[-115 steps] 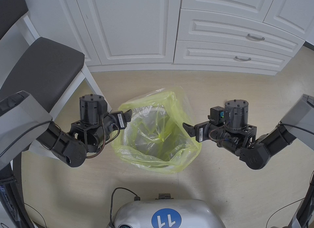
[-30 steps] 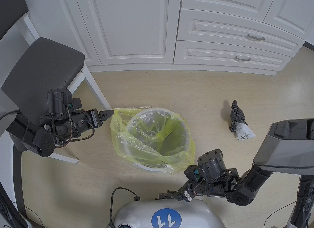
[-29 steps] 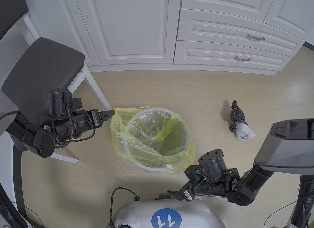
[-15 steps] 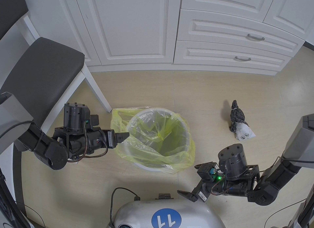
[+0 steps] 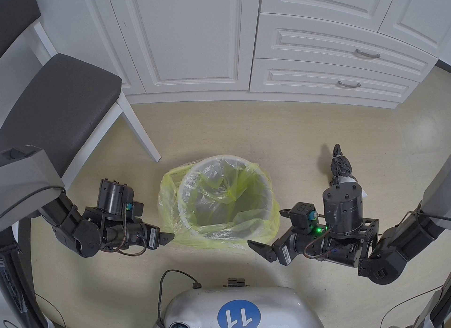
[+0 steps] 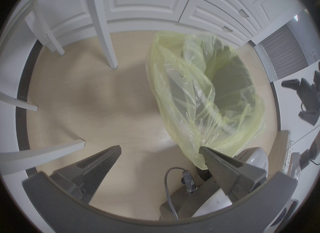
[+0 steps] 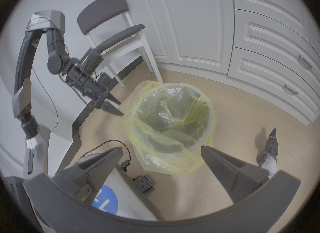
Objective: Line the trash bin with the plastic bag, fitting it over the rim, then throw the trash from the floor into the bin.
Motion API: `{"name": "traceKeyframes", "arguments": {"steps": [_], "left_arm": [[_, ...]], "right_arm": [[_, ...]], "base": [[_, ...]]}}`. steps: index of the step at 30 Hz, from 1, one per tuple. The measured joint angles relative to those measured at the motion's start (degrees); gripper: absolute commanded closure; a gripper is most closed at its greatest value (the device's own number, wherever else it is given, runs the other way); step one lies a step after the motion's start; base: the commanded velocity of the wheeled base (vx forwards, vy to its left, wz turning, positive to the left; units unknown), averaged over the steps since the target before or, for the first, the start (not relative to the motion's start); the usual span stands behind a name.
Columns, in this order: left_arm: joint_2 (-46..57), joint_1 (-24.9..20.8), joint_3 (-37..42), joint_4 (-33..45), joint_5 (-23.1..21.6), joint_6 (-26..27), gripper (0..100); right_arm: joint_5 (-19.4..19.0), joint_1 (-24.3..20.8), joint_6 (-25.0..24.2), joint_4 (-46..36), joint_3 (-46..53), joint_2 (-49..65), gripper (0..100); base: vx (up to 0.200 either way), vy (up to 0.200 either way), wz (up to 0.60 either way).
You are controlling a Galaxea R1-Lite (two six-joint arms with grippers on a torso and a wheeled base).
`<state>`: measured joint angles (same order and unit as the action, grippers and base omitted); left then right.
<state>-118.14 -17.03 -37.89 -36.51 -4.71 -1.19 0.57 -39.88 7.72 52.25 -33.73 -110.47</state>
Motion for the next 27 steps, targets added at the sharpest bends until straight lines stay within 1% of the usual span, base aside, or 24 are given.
{"name": "traceKeyframes", "arguments": {"steps": [5,10,14,19,21,24,27], "left_arm": [[-3.88,0.15,-0.54,-0.73,-1.06,-0.28,0],[-5.64,0.11,-0.72,-4.35,-1.17,-1.60,0],[-3.22,0.11,0.51,-5.78,-1.23,-1.93,0],[3.23,0.33,2.83,-6.44,-1.28,-2.13,0],[5.85,0.33,3.69,-6.70,-1.23,-2.17,0],[9.16,0.09,5.47,-7.23,-1.01,-2.22,0],[11.86,-0.27,7.98,-9.56,-0.93,-2.24,0]], "right_arm": [[1.61,-0.56,-2.36,2.85,-1.99,-1.96,0],[3.30,-1.11,-4.50,4.24,-4.11,-4.02,0],[3.74,-1.79,-5.42,4.18,-6.01,-5.22,0],[4.73,-3.54,-5.89,3.58,-9.53,-6.97,0],[4.90,-4.25,-5.67,1.69,-11.22,-7.36,0],[4.92,-4.96,-4.94,-4.49,-14.17,-7.64,0],[4.90,-5.49,-4.49,-9.36,-18.03,-7.96,0]], "base": [[0.000,0.000,0.00],[0.000,0.000,0.00],[0.000,0.000,0.00],[0.000,0.000,0.00],[0.000,0.000,0.00],[0.000,0.000,0.00],[0.000,0.000,0.00]]}}
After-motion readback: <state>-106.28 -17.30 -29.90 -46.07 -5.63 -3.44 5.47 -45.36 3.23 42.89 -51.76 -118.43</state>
